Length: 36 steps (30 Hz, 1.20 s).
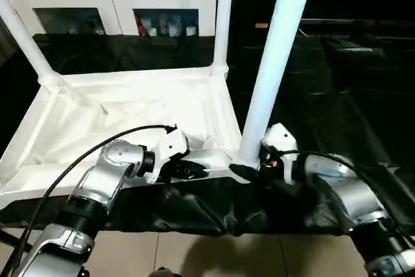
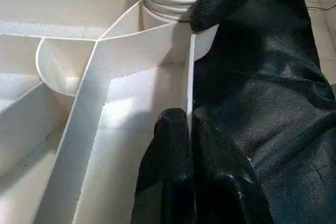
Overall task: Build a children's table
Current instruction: Rotate leg to tighten
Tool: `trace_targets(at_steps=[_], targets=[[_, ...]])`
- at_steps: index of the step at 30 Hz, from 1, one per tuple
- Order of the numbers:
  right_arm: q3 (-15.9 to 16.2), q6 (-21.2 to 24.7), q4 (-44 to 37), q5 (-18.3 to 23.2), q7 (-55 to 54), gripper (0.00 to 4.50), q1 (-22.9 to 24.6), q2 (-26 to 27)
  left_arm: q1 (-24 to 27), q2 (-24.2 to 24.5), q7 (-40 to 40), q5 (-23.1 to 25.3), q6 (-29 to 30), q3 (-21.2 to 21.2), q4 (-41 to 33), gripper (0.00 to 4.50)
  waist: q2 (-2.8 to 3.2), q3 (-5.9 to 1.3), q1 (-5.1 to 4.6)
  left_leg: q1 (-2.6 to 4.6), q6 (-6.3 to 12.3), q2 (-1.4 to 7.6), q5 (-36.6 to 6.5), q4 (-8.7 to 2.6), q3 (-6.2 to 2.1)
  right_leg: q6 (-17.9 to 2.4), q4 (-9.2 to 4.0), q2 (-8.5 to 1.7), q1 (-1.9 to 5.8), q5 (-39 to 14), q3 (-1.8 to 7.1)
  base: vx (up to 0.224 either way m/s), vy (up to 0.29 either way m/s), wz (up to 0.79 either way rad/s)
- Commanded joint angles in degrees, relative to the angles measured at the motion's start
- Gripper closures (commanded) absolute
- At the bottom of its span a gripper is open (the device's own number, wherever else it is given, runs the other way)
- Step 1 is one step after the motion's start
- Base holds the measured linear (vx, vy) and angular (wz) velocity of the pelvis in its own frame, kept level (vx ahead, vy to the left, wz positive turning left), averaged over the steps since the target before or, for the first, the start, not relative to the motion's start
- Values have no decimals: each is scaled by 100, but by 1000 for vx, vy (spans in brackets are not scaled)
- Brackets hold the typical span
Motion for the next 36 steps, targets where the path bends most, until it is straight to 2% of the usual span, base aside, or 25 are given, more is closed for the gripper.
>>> trace_targets(at_steps=[1, 2, 6, 9, 12, 13, 14, 16, 17, 19, 20, 22, 23, 26, 28, 29, 33, 34, 36], targets=[[-59, -60, 148, -101, -47, 94, -185, 2, 160, -13, -7, -236, 88, 113, 22, 450, -141, -352, 43, 87, 558, 378, -271, -348, -148, -1447, -343, -575, 218, 273, 293, 0, 0, 0], [-66, -98, 236, -92, -24, 103, -225, 23, 169, -2, 14, -247, 108, 138, 6, 450, -159, -352, 34, 82, 570, 373, -251, -347, -148, -1458, -339, -578, 222, 314, 290, 0, 0, 0], [-78, -164, 378, -83, 36, 133, -268, 59, 214, 17, 29, -288, 171, 163, -74, 450, -165, -354, 37, 80, 605, 369, -226, -333, -138, -1468, -332, -579, 216, 392, 298, 0, 0, 0], [-86, -219, 476, -97, -6, 166, -288, 86, 244, 9, 45, -315, 202, 176, -110, 450, -152, -359, 40, 77, 617, 366, -178, -326, -137, -1477, -321, -570, 210, 461, 300, 0, 0, 0], [-129, -266, 598, -104, -139, 172, -301, 175, 240, -63, 289, -255, 241, 202, -58, 450, -153, -351, 36, 84, 593, 366, -257, -332, -133, -1477, -336, -564, 201, 358, 302, 0, 0, 0], [-186, -278, 714, -129, -361, 175, -323, 281, 168, -153, 606, -139, 265, 225, 64, 450, -156, -351, 26, 84, 579, 368, -276, -334, -132, -1484, -335, -563, 200, 332, 302, 0, 0, 0], [-225, -293, 807, -161, -542, 176, -344, 363, 114, -226, 829, -63, 251, 245, 149, 450, -153, -340, 19, 96, 501, 364, -375, -343, -130, -1492, -364, -563, 190, 139, 312, 0, 0, 0], [-258, -295, 894, -196, -728, 176, -367, 438, 70, -295, 969, -38, 250, 267, 209, 450, -159, -335, 15, 100, 472, 361, -415, -347, -125, -1488, -373, -561, 186, 69, 316, 0, 0, 0], [-412, -231, 1248, -309, -1544, 176, -457, 802, -129, -620, 1529, 57, 235, 330, 440, 450, -161, -330, 8, 115, 382, 357, -450, -353, -113, -1479, -387, -559, 165, -72, 330, 0, 0, 0], [-465, -196, 1370, -349, -1862, 177, -483, 955, -214, -756, 1750, 104, 231, 340, 529, 450, -160, -333, 17, 136, 260, 356, -532, -363, -118, -1449, -409, -566, 162, -219, 335, 0, 0, 0], [-511, -162, 1548, -424, -2520, 177, -516, 1355, -411, -1115, 2154, 209, 271, 266, 701, 450, -175, -331, 13, 126, 248, 375, -499, -372, -115, -1445, -400, -576, 162, -162, 349, 0, 0, 0], [-517, -180, 1614, -464, -2758, 177, -534, 1494, -479, -1242, 2288, 236, 283, 241, 762, 450, -176, -336, 33, 133, 213, 365, -511, -377, -122, -1401, -402, -572, 170, -153, 344, 0, 0, 0], [-481, -138, 1595, -467, -3035, 177, -590, 1859, -601, -1553, 2513, 236, 288, 187, 868, 450, -156, -336, 50, 137, 198, 363, -508, -379, -122, -1347, -407, -570, 161, -109, 347, 0, 0, 0], [-331, -246, 1448, -527, -2975, 177, -606, 2028, -645, -1738, 2521, 193, 252, 142, 866, 450, -162, -344, 76, 141, 182, 362, -571, -385, -124, -1283, -413, -578, 171, -108, 345, 0, 0, 0], [-275, -412, 1412, -528, -2816, 177, -605, 2076, -660, -1767, 2447, 206, 171, 69, 872, 450, -162, -343, 91, 118, 212, 362, -600, -384, -126, -1223, -417, -587, 181, -108, 346, 0, 0, 0], [-303, -448, 1417, -525, -2743, 122, -605, 2053, -642, -1726, 2326, 218, 161, 23, 847, 450, -162, -346, 96, 113, 218, 366, -586, -386, -129, -1209, -415, -594, 185, -69, 346, 0, 0, 0], [-347, -459, 1410, -524, -2657, 97, -607, 1993, -617, -1628, 2199, 311, 91, -45, 841, 450, -171, -358, 98, 105, 316, 364, -445, -372, -128, -1231, -381, -587, 183, 213, 342, 0, 0, 0], [-347, -459, 1410, -524, -2657, 71, -607, 1993, -617, -1628, 2199, 311, 91, -45, 841, 450, -172, -354, 98, 101, 338, 364, -436, -373, -126, -1242, -382, -588, 184, 234, 341, 0, 0, 0], [-305, -523, 1259, -517, -2144, 63, -594, 1643, -469, -1302, 1716, 343, 35, -140, 702, 450, -191, -353, 109, 96, 373, 362, -465, -369, -128, -1240, -384, -595, 189, 168, 338, 0, 0, 0]])
